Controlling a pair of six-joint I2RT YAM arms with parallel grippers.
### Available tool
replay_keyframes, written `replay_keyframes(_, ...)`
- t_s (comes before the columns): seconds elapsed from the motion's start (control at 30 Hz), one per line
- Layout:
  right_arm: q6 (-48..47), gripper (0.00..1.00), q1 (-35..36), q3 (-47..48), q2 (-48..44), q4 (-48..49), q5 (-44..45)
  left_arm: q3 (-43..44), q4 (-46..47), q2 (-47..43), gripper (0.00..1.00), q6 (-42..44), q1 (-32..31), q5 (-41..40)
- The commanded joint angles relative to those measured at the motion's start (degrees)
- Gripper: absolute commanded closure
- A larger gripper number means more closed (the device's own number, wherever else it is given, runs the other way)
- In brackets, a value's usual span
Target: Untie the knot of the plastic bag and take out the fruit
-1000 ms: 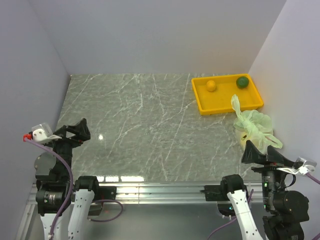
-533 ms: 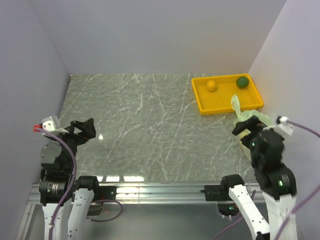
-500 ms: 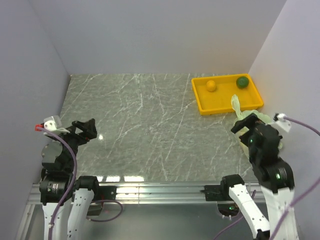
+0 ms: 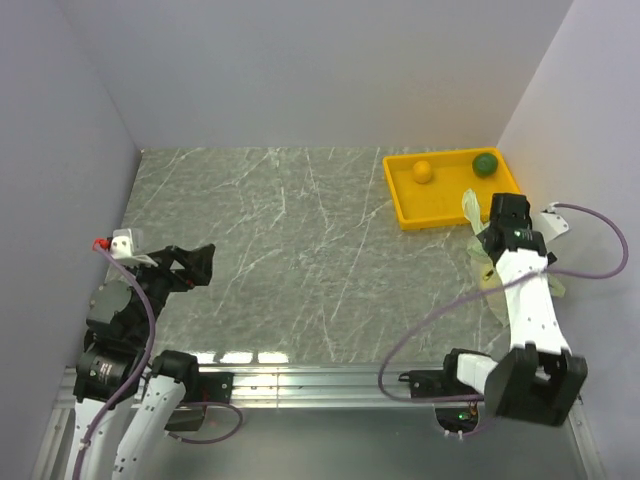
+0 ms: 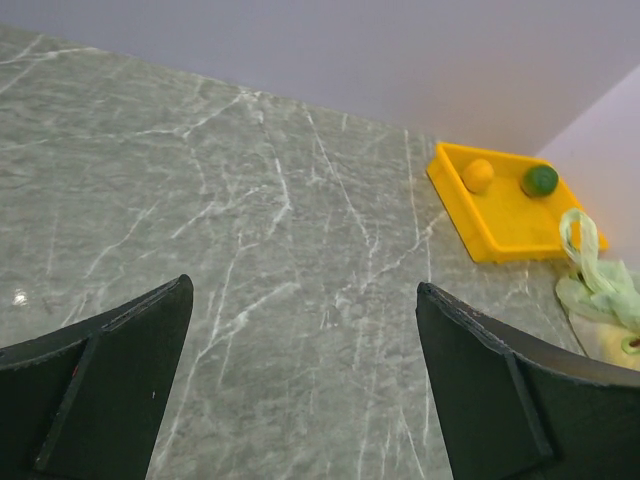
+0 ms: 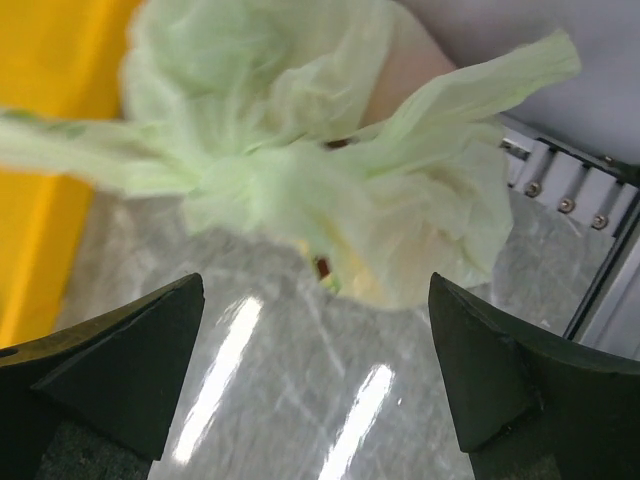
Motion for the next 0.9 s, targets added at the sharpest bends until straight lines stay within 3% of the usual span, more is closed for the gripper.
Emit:
replay_keyframes(0.0,1.5,0.00,-5.8,-1.9,6.2,7.2,-2.2,2.7,2.8,1.6,0.01,2.0,-2.3,1.0)
replay_keyframes(0.13,1.3,0.00,-11.5,-1.4,15.9,10.4,-9.8,2.7,3.3,3.3,0.01,3.0,-4.5,-1.5)
replay_keyframes(0.23,1.0,0.15,-11.7,-0.5,20.8,9.2,-11.0,3.1,3.9,5.0,0.01,3.9,-6.1,-3.0)
replay_keyframes(0.27,1.0,0.38,-11.7,-0.9,20.7,9.1,-11.4,3.2,4.5,5.6,0.00,4.5,-6.6,-3.1)
replay_keyframes(0.37,0.8,0.87,-10.7,-5.2,16.3,10.1,-13.0,3.7,6.1,8.2,0.01,4.9,-7.8,-3.2)
replay_keyframes(0.43,-0.2,0.99,-9.2,-6.8,13.6,10.4,-14.6,4.0,7.2,10.6,0.01,4.9,-8.4,-2.8)
replay_keyframes(0.53,-1.1,1.00,-3.5,-8.3,9.3,7.6,-15.8,5.2,8.9,14.9,0.01,4.6,-9.1,-1.2)
replay_keyframes(0.63,-0.6,1.00,7.5,-8.5,4.5,3.8,-16.3,6.8,10.1,19.8,0.01,3.7,-9.1,0.3)
replay_keyframes(0.8,0.2,1.00,28.8,-5.4,-0.2,-0.6,-22.0,8.2,11.9,24.5,0.01,2.0,-9.1,2.9)
replay_keyframes(0.83,-0.1,1.00,37.0,-4.4,0.0,-0.8,-22.7,8.2,11.9,25.4,0.01,1.7,-9.1,3.1)
replay_keyframes(0.87,-0.4,1.00,40.8,-1.5,1.6,-1.1,-23.2,8.3,11.9,25.8,0.01,1.4,-9.2,3.4)
